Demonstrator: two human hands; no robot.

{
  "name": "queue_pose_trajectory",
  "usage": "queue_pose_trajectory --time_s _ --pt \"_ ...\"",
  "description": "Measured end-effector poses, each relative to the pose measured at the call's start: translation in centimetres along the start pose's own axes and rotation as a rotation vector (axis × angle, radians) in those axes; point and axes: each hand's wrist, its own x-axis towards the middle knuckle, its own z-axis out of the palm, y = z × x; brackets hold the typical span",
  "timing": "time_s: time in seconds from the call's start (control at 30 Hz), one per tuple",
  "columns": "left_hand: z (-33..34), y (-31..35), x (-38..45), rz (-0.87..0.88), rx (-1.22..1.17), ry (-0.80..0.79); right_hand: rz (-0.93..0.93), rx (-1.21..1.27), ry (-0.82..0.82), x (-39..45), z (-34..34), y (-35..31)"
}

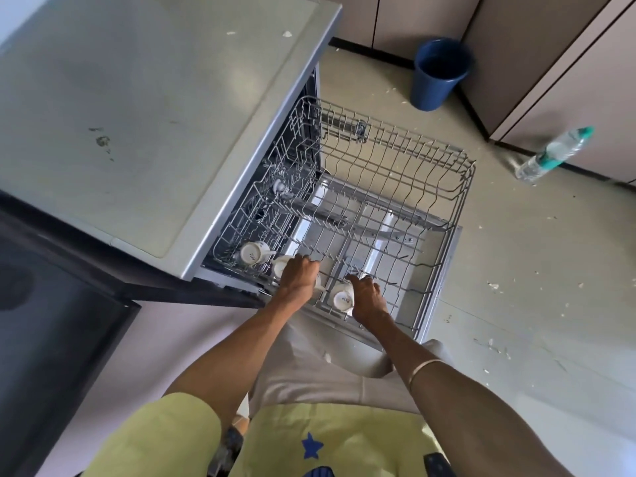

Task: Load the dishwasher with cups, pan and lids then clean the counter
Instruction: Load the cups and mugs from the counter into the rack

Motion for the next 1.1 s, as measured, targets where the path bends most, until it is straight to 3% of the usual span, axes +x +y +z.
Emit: queue_pose_trajectory --time_s 0.3,0.67,0.97,1.1 --pt "-6.6 1.2 -5.0 -0.014 -0.059 0.102 -0.010 0.011 0.023 -3.7 -6.4 -1.2" --pt "-14.1 2.8 -15.5 -0.194 -0.226 0.364 -0.299 -0.034 0.059 -7.3 -16.0 -9.6" --pt "-16.6 -0.1 -23.8 -0.484 -0.346 0.657 -0.600 -0.209 0.038 -9.1 -15.2 -19.4" --pt "-16.7 -3.2 -28.2 -0.557 -0.413 0.773 -0.781 -0.174 0.047 -11.1 -12.6 -24.7"
